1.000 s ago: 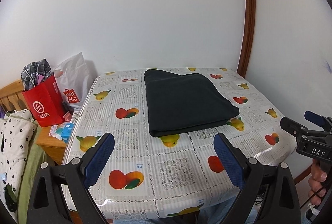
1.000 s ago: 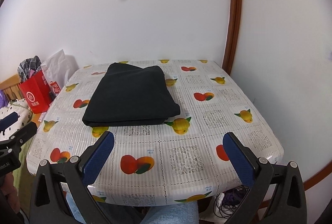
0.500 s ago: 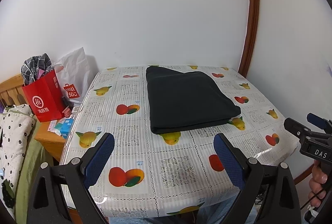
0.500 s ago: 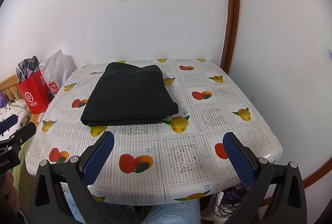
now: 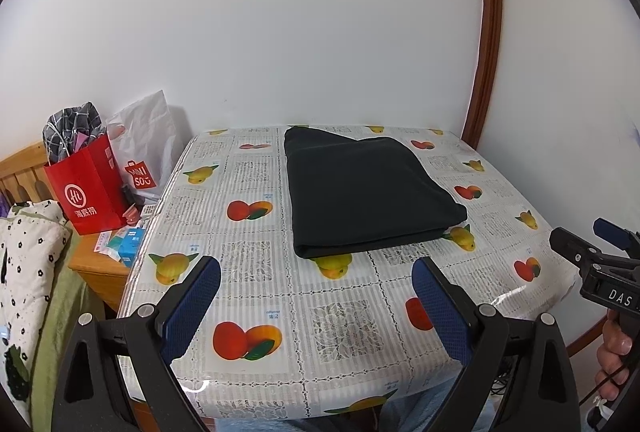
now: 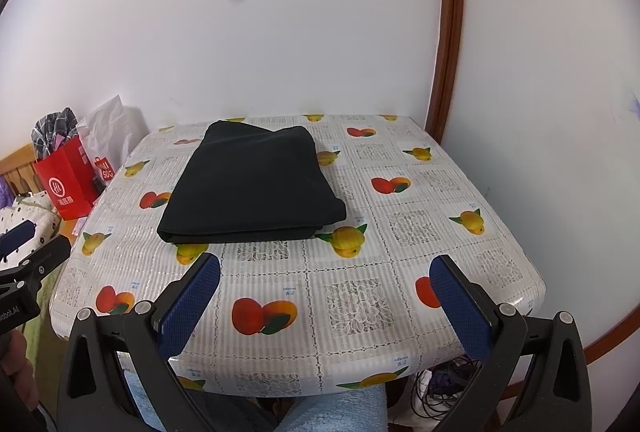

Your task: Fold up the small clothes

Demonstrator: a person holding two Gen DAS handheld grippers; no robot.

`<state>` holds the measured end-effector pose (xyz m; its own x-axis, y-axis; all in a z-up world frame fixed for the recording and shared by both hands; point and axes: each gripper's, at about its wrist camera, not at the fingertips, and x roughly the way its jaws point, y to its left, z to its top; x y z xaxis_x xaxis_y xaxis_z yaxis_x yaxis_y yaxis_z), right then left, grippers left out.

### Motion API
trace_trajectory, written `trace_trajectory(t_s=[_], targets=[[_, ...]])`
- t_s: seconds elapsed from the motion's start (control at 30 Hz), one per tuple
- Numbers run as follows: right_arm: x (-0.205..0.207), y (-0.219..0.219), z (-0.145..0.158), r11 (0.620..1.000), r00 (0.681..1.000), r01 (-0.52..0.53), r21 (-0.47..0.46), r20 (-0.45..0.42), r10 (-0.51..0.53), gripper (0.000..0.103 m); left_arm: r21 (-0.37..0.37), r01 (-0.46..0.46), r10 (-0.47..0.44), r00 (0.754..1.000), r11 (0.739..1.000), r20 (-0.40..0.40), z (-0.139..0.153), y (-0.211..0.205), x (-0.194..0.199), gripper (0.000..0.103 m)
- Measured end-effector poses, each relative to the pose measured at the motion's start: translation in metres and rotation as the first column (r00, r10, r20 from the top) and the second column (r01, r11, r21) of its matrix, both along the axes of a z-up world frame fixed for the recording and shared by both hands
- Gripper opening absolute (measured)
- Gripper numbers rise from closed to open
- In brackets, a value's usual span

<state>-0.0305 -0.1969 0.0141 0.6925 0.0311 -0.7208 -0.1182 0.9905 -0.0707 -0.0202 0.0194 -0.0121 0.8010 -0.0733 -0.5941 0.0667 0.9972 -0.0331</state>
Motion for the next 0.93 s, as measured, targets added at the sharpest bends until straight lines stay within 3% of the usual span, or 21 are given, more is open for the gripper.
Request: trace_trajectory(t_s=[0.93], targets=[[-0.0001, -0.0038, 0.0000, 1.000, 1.000, 0.000, -0.001, 0.002, 0.000, 0.103, 0.008, 0.016, -0.016, 1.000, 1.000, -0.006, 0.0005, -0.0032, 0.0020, 0.097]])
